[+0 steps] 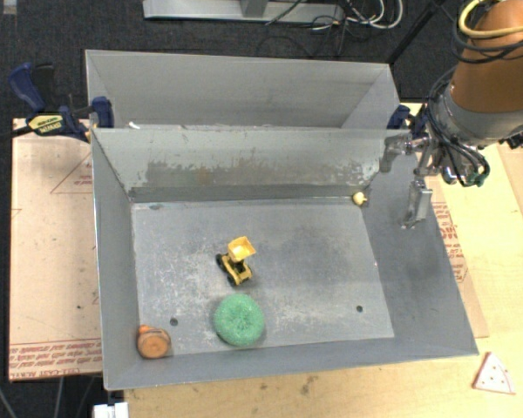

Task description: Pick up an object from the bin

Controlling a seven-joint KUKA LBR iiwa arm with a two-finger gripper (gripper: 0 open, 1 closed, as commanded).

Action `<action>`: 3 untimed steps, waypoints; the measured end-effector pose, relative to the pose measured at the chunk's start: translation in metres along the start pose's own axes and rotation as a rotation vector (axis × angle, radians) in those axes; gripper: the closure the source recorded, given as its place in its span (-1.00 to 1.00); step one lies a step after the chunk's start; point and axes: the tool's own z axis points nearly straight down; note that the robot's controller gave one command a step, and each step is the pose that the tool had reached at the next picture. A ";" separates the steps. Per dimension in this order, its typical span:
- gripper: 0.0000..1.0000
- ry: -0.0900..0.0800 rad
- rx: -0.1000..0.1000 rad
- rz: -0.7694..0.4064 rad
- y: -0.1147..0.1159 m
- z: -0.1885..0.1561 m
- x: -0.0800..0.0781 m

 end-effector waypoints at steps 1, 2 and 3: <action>-1.00 -0.002 0.000 -0.035 0.029 0.040 0.051; -1.00 0.005 -0.001 -0.136 0.048 0.062 0.058; -1.00 0.000 -0.001 -0.098 0.077 0.086 0.051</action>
Offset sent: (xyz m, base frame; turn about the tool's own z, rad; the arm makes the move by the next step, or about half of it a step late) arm -0.0218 0.0664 -0.0766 -0.2471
